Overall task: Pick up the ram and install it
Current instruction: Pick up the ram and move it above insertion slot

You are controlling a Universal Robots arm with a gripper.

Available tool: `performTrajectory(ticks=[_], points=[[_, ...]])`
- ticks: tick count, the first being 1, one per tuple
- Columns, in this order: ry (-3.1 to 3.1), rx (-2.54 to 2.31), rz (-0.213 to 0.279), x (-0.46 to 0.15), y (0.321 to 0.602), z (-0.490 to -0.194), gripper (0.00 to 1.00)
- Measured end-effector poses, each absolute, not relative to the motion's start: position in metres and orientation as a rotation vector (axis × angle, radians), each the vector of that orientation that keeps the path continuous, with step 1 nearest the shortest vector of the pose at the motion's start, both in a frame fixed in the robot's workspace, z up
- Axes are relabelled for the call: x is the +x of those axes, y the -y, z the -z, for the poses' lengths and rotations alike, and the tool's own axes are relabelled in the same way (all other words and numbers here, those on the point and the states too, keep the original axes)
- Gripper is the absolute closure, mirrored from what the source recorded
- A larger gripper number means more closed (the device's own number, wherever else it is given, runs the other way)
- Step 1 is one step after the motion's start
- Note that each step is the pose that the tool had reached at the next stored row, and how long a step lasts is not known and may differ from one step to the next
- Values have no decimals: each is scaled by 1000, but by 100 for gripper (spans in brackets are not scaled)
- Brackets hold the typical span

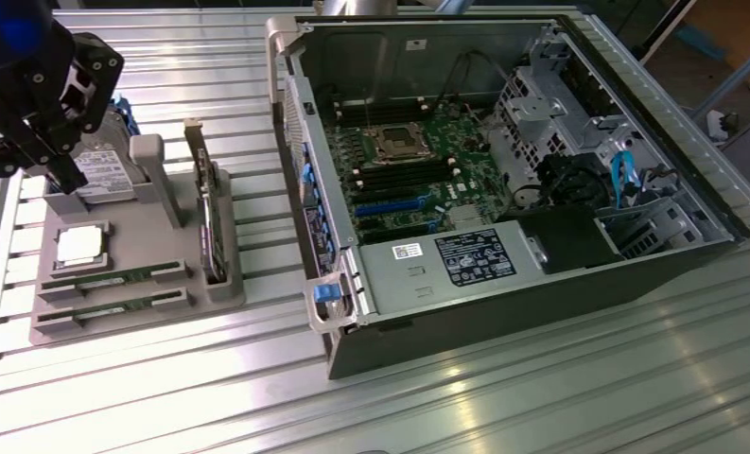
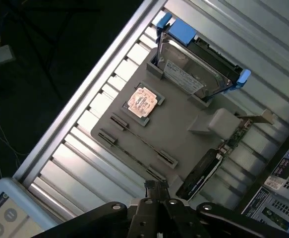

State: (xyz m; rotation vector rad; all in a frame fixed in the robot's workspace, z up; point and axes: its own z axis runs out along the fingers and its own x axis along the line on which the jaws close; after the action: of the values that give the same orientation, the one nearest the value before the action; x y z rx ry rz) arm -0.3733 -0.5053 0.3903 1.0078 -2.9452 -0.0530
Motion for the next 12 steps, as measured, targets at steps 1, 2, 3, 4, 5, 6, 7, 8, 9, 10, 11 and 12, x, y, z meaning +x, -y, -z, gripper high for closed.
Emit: performTrajectory(ticks=[1, 2, 3, 4, 5, 6, 7, 8, 9, 10, 11, 12], points=[[2938, 1028, 53, -373, 505, -390, 89], [2932, 1045, 52, -373, 505, -390, 89], [2926, 1061, 52, -373, 505, -390, 89], [2917, 1084, 52, -373, 505, -390, 89], [2907, 1110, 51, -373, 505, -390, 89], [2898, 1133, 51, -373, 505, -390, 89], [2889, 1154, 51, -373, 505, -390, 89], [2880, 1177, 50, -373, 505, -390, 89], [2870, 1201, 50, -373, 505, -390, 89], [2862, 1217, 50, -373, 505, -390, 89], [2855, 1234, 49, -373, 505, -390, 89], [2842, 1264, 49, -373, 505, -390, 89]])
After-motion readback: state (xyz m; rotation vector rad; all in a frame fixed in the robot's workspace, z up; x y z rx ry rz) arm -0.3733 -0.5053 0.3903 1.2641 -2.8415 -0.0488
